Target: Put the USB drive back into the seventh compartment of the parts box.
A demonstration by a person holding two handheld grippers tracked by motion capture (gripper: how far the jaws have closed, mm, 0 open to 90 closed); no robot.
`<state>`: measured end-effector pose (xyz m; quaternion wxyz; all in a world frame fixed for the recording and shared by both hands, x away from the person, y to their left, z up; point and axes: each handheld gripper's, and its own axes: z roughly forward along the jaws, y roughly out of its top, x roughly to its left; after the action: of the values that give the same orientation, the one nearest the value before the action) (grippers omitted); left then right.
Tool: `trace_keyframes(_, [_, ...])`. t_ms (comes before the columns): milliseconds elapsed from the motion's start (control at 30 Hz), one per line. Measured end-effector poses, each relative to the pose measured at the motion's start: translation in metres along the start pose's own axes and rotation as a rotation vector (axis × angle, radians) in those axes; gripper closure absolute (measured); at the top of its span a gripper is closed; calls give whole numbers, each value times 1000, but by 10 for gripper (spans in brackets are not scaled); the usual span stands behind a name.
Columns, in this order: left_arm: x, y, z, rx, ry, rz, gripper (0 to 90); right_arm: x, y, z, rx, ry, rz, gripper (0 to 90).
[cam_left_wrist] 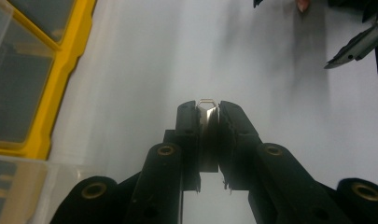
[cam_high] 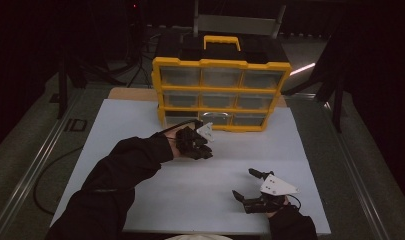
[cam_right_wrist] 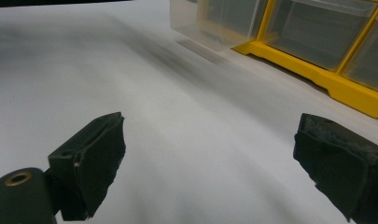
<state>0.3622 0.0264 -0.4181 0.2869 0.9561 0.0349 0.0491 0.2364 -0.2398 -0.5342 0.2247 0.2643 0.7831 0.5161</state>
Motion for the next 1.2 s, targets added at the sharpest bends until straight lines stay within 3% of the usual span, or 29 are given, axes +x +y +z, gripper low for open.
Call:
trace_keyframes(467, [14,0,-26,-2,40,-25,797,0,0,1,1,1,-2,89])
trace_keyframes(700, [22,-1,-37,-24,86,-57,798,0,0,1,1,2,2,89])
trace_keyframes(800, [25,-3,-40,-13,91,-58,797,0,0,1,-1,2,2,89])
trace_keyframes(1200, [45,-15,-48,-22,132,-137,797,0,0,1,3,3,0,89])
